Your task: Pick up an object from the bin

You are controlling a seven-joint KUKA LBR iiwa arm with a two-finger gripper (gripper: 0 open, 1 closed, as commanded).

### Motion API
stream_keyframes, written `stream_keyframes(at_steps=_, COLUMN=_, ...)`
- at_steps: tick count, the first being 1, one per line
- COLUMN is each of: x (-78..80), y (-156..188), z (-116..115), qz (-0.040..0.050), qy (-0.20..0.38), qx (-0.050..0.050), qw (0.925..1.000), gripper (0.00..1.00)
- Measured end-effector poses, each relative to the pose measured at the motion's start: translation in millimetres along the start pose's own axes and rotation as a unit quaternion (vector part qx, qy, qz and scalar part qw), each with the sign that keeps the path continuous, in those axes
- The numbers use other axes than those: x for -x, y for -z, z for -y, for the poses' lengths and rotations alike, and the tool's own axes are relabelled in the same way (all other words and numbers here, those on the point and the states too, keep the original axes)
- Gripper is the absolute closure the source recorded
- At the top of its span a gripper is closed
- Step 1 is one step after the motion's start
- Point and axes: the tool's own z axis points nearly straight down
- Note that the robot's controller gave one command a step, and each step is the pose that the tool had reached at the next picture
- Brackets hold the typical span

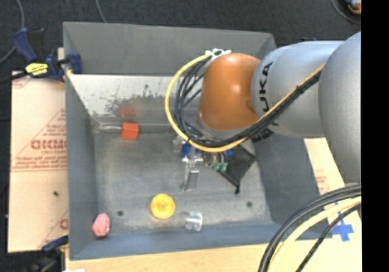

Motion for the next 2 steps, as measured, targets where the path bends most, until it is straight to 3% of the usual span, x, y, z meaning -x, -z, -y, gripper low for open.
stream_keyframes(at_steps=1, x=2.0, y=4.7, z=0.4, qz=0.0042, qy=-0.002, qx=0.000, qw=1.0000, gripper=0.00)
stream_keyframes(at_steps=2, x=18.4, y=-61.5, z=90.5, qz=0.0041, qy=-0.012, qx=-0.001, qw=0.9999, gripper=0.00)
